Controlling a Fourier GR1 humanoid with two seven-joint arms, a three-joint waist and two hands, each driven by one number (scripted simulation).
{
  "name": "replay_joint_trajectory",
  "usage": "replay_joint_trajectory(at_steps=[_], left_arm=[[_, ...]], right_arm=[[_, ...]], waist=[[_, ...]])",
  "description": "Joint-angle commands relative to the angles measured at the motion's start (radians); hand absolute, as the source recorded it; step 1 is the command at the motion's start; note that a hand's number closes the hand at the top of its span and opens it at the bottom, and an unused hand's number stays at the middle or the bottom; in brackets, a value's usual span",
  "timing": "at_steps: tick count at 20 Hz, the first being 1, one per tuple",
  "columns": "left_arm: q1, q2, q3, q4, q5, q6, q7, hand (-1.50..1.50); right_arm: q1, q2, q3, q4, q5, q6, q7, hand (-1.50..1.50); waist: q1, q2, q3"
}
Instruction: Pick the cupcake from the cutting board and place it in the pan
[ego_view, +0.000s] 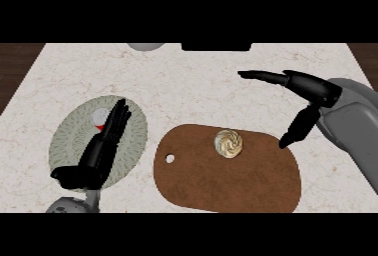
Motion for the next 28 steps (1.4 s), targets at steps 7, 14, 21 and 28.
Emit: replay_joint_trajectory(at_steps=[7,14,21,28], left_arm=[[-0.008,-0.014,0.032,0.030,0.003,-0.018,-0.012,0.00],[-0.009,-0.050,0.023,-0.012,-0.058,0.001,0.025,0.00],[-0.009,-0.105,0.045,0.069,-0.087,-0.035,-0.035,0.00],[0.047,-0.095,0.056,-0.052,-0.113,-0.047,0.039,0.00]], right_arm=[[0.005,0.072,0.259,-0.109,0.326,-0.028,0.128,-1.50],[0.033,0.139,0.242,-0.094,0.479,-0.025,0.184,-1.50],[0.063,0.178,0.157,-0.035,0.587,-0.007,0.121,-1.50],[0.127,0.287,0.098,-0.023,0.645,-0.028,0.135,-1.50]], waist=[[-0.016,-0.003,0.000],[-0.014,-0.002,0.000],[-0.013,-0.001,0.000],[-0.010,-0.001,0.001]])
